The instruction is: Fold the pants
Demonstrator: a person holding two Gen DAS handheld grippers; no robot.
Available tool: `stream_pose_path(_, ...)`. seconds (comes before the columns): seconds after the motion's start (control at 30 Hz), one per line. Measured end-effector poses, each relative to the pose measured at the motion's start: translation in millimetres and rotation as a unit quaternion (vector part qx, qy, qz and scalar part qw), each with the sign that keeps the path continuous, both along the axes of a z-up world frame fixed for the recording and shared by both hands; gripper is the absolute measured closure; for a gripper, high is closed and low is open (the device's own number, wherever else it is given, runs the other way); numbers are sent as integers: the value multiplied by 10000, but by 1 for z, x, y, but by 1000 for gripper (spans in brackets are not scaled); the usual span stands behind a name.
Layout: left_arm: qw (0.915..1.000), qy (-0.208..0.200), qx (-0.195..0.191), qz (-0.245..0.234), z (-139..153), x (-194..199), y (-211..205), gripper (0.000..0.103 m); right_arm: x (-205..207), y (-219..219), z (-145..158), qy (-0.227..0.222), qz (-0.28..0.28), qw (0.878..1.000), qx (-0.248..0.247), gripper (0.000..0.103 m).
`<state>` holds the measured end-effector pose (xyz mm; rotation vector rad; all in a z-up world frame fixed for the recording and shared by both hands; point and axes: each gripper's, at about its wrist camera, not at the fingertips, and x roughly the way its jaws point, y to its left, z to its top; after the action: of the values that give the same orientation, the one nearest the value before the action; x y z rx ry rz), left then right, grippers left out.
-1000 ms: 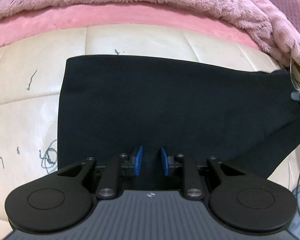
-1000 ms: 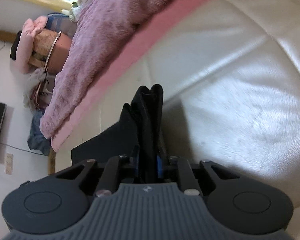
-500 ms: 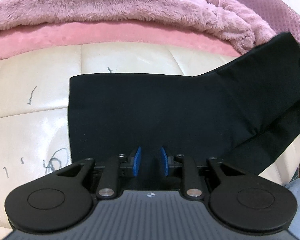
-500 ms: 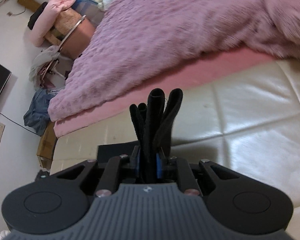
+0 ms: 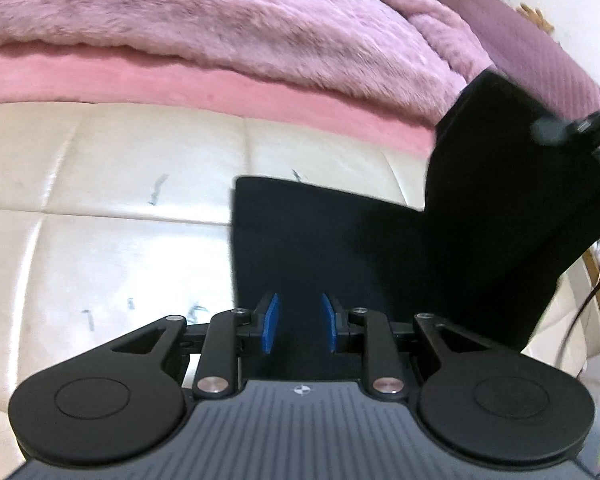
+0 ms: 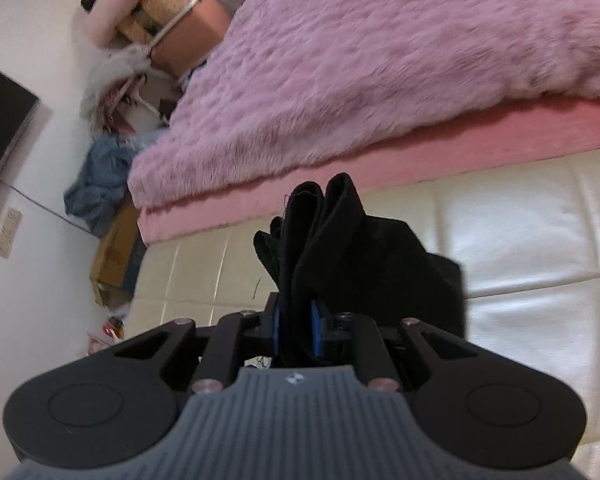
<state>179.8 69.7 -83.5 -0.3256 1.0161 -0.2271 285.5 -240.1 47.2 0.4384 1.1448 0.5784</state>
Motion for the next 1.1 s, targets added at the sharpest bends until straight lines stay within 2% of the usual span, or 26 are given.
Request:
stream_pose_path(0.17, 9994, -2, -180, 288, 4, -1, 22, 75, -1, 75, -40, 275, 305, 9977, -546, 93)
stream_pose_path(0.3, 9986, -55, -272, 459, 6, -3, 36, 75, -4, 128, -75, 440, 534, 9898, -1247, 93)
stream_pose_path(0.4, 9979, -79, -335, 547, 6, -5, 44, 75, -6, 153, -96, 545, 567, 9847, -1554, 92)
stream_pose_path(0.63, 9967, -57, -390, 704, 2, -6, 59, 75, -8, 188, -126, 733, 717, 9783, -1798, 87)
stream_pose_path(0.73, 9966, -71, -372, 725, 4, -8, 63, 75, -9, 193, -125, 807, 722, 9786, -1751, 75)
stream_pose_path(0.83, 9962, -104, -381, 770, 7, -10, 64, 75, -9, 194, -115, 856, 777, 9831, -1421, 74)
stream_pose_path(0.93, 9959, -134, -478, 759, 11, -13, 64, 74, -13, 192, -87, 463, 924, 9857, -1328, 74)
stream_pose_path(1.1, 9971, -106, -509, 552, 8, -18, 46, 71, -26, 151, -51, -137, 936, 9867, -1319, 73)
